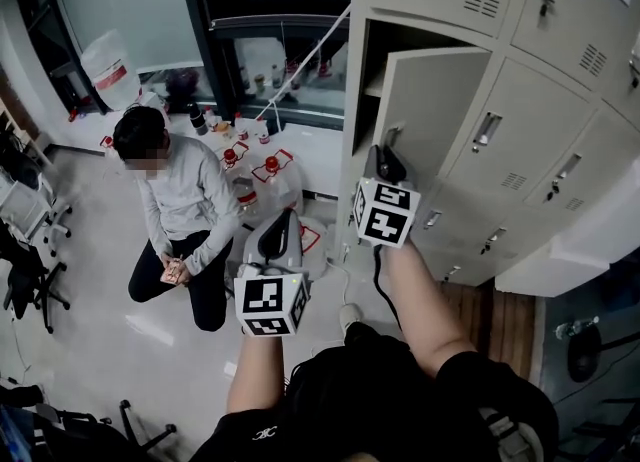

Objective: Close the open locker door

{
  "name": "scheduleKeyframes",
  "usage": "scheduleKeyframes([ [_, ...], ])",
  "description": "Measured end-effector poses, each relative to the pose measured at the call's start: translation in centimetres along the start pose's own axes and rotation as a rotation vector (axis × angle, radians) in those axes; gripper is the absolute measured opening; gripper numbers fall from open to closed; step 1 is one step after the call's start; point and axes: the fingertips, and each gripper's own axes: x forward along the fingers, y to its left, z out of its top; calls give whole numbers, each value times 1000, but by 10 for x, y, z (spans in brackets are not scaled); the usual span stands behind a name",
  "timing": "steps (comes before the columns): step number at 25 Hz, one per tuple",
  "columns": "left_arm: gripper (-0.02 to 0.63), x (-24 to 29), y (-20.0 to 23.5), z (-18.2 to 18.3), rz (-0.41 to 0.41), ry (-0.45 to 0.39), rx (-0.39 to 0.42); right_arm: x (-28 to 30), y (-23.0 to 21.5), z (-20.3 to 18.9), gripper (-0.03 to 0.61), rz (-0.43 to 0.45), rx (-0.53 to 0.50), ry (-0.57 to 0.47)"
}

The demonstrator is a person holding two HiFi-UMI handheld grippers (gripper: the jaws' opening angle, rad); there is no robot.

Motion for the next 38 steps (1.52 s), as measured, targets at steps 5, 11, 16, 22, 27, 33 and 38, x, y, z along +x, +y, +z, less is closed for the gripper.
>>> scheduleKeyframes([
  [5, 0, 13, 16, 1, 22, -7, 0, 22, 10, 0, 77, 10, -3, 6],
  [11, 0, 26, 34, 1, 50, -8, -13, 57, 17, 4, 74, 6, -17, 12],
  [16, 0, 37, 44, -4, 63, 4, -31, 90, 16, 5, 66, -6, -15, 22],
  [22, 0, 56, 43, -1, 41, 8, -12, 133, -24, -11, 25, -53, 109, 89],
  [27, 0, 71, 49, -9, 48, 30, -9, 146, -36, -14, 18, -51, 108, 93],
  [33, 0, 88, 50, -13, 51, 35, -17, 151, -45, -17, 12, -45, 61, 84],
  [38, 0, 97, 47, -15, 47, 37, -22, 148, -45, -15, 12, -9, 47, 70],
])
